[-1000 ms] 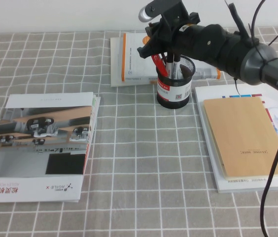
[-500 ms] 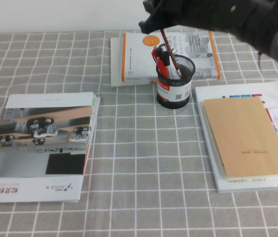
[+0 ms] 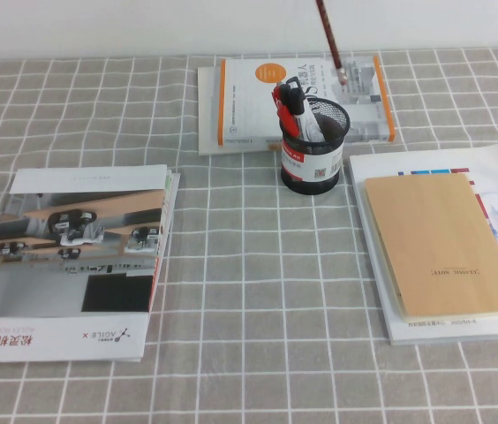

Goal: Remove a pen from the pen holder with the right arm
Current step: 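Take a marker out of the pen holder and lay it on the table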

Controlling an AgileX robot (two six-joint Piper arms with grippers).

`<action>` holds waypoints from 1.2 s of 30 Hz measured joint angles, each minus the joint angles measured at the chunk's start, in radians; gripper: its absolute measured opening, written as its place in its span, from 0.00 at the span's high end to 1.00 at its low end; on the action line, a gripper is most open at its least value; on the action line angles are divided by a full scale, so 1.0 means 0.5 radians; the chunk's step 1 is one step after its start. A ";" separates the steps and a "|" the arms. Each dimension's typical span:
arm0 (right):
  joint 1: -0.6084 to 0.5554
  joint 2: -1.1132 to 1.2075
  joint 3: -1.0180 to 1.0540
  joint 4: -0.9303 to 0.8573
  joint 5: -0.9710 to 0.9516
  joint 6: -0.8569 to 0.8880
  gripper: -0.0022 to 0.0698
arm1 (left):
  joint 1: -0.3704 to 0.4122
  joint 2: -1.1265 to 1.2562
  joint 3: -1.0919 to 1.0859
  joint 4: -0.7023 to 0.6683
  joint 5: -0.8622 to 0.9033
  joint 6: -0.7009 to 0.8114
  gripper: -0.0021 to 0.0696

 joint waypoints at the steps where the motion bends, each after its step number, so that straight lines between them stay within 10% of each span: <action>1: 0.000 -0.043 -0.004 -0.092 0.074 0.150 0.95 | 0.000 0.000 0.000 0.000 0.000 0.000 0.98; 8: 0.000 -0.260 -0.004 -0.806 0.776 1.156 0.95 | 0.000 0.000 0.000 0.000 0.000 0.000 0.98; 16: 0.000 -0.251 0.040 -0.852 1.376 1.589 0.95 | 0.000 0.000 0.000 0.000 0.000 0.000 0.98; 36: 0.135 -0.270 1.209 -0.629 0.377 1.682 0.95 | 0.000 0.000 0.000 0.000 0.000 0.000 0.98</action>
